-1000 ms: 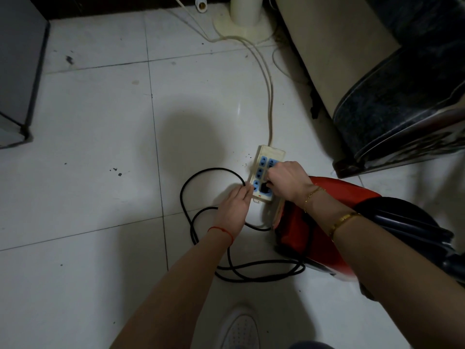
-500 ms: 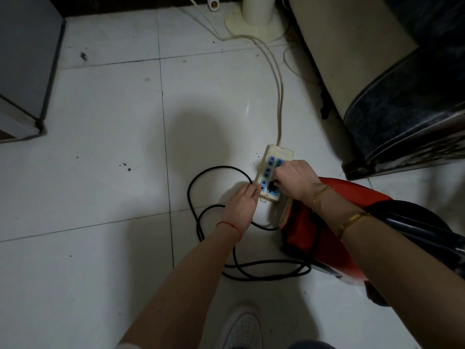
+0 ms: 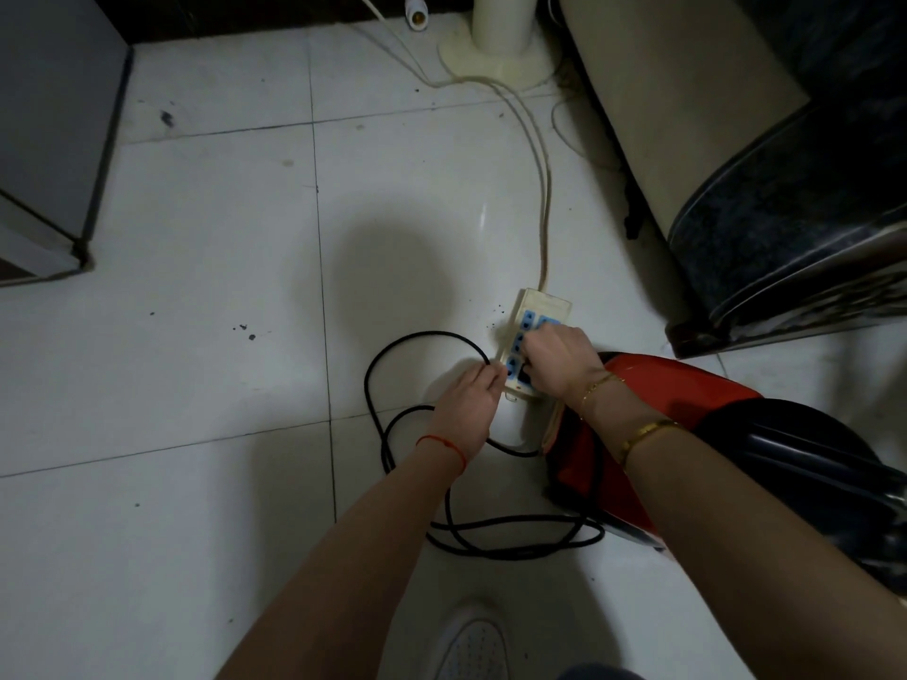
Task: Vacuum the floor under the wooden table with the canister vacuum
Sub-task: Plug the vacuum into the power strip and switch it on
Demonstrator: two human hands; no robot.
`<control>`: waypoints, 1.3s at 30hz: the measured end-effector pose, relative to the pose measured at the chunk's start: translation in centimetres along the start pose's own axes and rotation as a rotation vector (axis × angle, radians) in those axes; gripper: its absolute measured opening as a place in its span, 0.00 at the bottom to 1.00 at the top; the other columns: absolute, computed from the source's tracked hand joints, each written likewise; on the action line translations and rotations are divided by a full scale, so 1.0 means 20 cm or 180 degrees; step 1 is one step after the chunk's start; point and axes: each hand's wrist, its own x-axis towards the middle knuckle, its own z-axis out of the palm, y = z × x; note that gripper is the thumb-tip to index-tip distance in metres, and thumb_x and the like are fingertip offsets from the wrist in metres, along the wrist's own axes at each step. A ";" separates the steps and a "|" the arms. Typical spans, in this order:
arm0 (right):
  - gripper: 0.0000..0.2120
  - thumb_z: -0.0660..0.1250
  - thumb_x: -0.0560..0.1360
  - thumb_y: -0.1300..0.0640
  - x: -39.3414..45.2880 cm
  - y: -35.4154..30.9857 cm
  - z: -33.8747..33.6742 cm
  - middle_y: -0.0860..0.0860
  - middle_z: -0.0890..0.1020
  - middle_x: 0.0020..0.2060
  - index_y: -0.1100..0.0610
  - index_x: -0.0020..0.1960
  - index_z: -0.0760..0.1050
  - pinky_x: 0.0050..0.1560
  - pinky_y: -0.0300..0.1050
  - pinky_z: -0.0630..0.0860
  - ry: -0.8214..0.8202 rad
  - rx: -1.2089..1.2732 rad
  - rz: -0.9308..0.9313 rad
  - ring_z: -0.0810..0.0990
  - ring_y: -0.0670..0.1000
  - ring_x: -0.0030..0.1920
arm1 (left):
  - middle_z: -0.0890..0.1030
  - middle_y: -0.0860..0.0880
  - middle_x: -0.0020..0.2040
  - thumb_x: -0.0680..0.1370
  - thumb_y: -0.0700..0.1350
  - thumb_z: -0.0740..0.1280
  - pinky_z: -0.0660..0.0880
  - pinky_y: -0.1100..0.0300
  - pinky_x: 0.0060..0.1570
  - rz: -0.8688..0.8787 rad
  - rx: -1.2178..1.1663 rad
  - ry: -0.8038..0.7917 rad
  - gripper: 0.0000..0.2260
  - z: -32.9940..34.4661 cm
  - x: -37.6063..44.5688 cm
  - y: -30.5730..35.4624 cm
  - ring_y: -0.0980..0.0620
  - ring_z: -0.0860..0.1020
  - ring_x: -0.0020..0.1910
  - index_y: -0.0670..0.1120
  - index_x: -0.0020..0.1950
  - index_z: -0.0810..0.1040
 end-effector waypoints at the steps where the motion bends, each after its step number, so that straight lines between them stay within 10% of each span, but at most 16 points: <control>1: 0.07 0.62 0.75 0.61 0.00 0.00 0.00 0.57 0.80 0.52 0.60 0.52 0.76 0.47 0.48 0.74 0.0007 0.0004 0.0033 0.80 0.58 0.53 | 0.63 0.41 0.73 0.73 0.29 0.59 0.58 0.57 0.73 -0.0002 -0.0005 -0.0041 0.31 -0.01 0.00 0.00 0.44 0.61 0.72 0.39 0.77 0.57; 8: 0.21 0.60 0.78 0.44 -0.10 0.01 -0.05 0.59 0.78 0.56 0.58 0.61 0.73 0.52 0.49 0.73 0.0017 0.0796 0.0453 0.77 0.59 0.57 | 0.57 0.44 0.77 0.77 0.35 0.57 0.47 0.60 0.74 0.0023 -0.0070 -0.0247 0.29 -0.12 -0.03 0.02 0.47 0.55 0.75 0.41 0.77 0.53; 17: 0.10 0.64 0.76 0.52 -0.77 0.42 -0.24 0.54 0.80 0.47 0.56 0.53 0.78 0.51 0.53 0.71 0.2004 0.1335 0.1113 0.75 0.59 0.51 | 0.69 0.44 0.71 0.77 0.37 0.58 0.64 0.55 0.71 0.0552 -0.0682 0.0691 0.23 -0.39 -0.17 0.42 0.48 0.67 0.71 0.41 0.73 0.67; 24: 0.19 0.62 0.76 0.43 -1.23 0.54 -0.02 0.53 0.79 0.54 0.53 0.61 0.74 0.58 0.52 0.72 0.1506 0.1293 0.1177 0.75 0.56 0.57 | 0.72 0.43 0.70 0.79 0.47 0.54 0.62 0.56 0.72 0.0892 -0.0481 0.0660 0.23 -0.38 -0.27 0.71 0.48 0.69 0.70 0.38 0.70 0.71; 32: 0.14 0.65 0.77 0.56 -1.23 0.49 0.09 0.54 0.80 0.54 0.57 0.61 0.75 0.62 0.47 0.67 0.1840 0.2043 0.1097 0.76 0.56 0.56 | 0.64 0.44 0.75 0.82 0.42 0.55 0.49 0.67 0.71 0.0615 -0.0436 0.0215 0.21 -0.31 -0.26 0.74 0.50 0.61 0.74 0.39 0.75 0.62; 39: 0.13 0.65 0.76 0.56 -1.20 0.50 0.14 0.54 0.80 0.53 0.57 0.59 0.77 0.63 0.48 0.66 0.2028 0.2351 0.1132 0.75 0.56 0.55 | 0.72 0.41 0.69 0.78 0.37 0.59 0.66 0.58 0.69 0.0542 -0.0203 0.0178 0.21 -0.32 -0.25 0.77 0.46 0.70 0.69 0.36 0.71 0.68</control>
